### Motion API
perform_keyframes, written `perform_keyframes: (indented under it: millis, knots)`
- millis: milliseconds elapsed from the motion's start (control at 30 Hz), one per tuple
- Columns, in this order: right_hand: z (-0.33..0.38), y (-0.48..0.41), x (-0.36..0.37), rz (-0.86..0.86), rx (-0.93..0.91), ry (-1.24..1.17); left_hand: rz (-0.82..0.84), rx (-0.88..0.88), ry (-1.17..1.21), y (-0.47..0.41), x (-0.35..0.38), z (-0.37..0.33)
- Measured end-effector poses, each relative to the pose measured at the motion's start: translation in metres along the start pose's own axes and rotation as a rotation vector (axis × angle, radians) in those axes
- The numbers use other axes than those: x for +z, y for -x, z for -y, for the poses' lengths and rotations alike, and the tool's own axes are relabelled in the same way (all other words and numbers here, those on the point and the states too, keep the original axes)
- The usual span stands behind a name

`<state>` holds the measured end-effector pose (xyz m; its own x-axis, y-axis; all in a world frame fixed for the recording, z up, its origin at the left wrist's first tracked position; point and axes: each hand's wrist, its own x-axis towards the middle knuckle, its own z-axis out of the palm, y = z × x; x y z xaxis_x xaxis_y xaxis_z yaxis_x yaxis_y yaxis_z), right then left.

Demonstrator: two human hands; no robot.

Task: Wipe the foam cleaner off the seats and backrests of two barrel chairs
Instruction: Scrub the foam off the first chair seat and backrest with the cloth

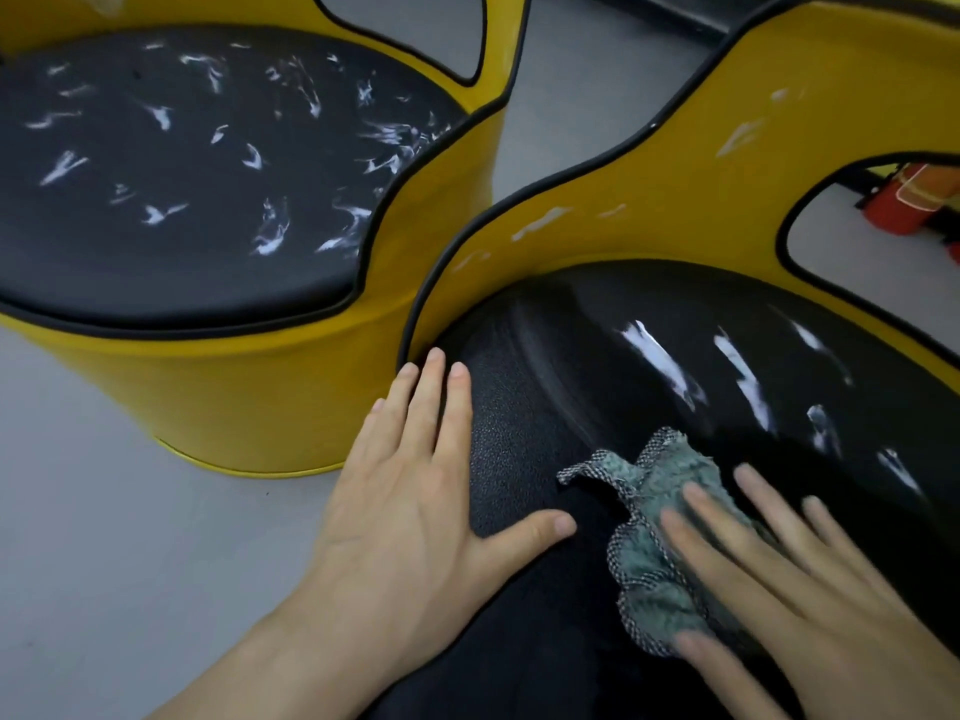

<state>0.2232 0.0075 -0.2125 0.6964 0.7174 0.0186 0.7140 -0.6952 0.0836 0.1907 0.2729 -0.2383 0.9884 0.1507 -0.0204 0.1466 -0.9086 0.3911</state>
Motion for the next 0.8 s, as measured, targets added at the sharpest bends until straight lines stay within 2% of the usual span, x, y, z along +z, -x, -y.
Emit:
perform_keyframes:
  millis: [100,233,333,533,633,800]
  knots:
    - [0.014,0.005,0.012,-0.036,-0.038,0.069,0.004,-0.001,0.004,0.000,-0.001,0.000]
    - [0.033,-0.019,0.014,0.070,0.028,-0.038,0.000,-0.006,0.048,0.001,-0.001,0.000]
    - [0.035,-0.061,-0.001,0.178,0.032,-0.129,0.002,0.005,0.059,0.001,-0.002,0.001]
    - [0.033,-0.159,-0.002,0.143,0.100,-0.191,0.013,-0.006,0.049,0.001,-0.005,-0.002]
    - [0.035,-0.143,-0.003,0.124,0.093,-0.160,0.018,-0.004,0.055,0.001,-0.004,-0.002]
    - [0.041,-0.062,-0.003,0.165,0.084,-0.153,0.016,-0.006,0.057,0.001,-0.004,-0.001]
